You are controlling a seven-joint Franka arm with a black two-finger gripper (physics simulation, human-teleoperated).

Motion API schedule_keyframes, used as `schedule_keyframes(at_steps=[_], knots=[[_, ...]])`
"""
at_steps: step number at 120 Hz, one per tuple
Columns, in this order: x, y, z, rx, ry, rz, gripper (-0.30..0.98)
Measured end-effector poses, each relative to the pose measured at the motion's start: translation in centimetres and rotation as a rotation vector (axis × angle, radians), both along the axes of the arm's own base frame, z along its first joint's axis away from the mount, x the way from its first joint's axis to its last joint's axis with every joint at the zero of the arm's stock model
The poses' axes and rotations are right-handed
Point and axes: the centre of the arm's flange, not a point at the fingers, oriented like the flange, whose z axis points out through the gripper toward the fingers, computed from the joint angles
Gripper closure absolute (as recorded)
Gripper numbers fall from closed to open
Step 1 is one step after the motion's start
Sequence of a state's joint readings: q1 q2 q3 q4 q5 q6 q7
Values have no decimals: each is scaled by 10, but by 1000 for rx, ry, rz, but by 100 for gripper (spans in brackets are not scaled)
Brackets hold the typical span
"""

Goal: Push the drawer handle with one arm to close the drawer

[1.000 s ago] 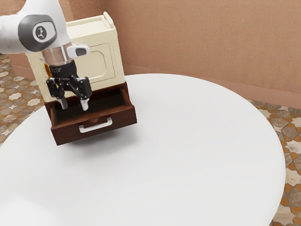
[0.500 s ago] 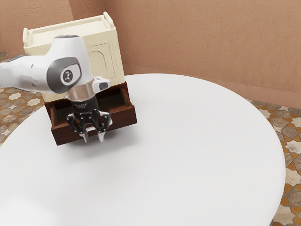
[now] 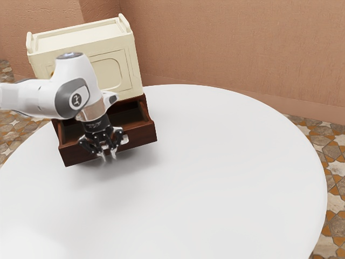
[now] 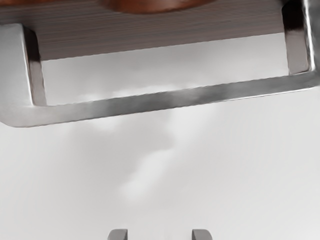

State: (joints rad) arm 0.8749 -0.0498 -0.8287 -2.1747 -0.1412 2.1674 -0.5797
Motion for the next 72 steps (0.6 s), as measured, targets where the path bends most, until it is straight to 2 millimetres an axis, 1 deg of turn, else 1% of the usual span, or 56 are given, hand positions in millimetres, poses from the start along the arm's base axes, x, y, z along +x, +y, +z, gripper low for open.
schedule_keyframes(at_steps=[6, 24, 31, 49, 62, 72], knots=[[8, 8, -1, 5, -7, 11, 62], [19, 30, -8, 6, -11, 66, 66], [24, 31, -9, 5, -13, 74, 67], [33, 24, -14, 5, -14, 81, 69], [43, 40, -14, 10, -26, 111, 69], [50, 46, -12, 14, -36, 126, 69]])
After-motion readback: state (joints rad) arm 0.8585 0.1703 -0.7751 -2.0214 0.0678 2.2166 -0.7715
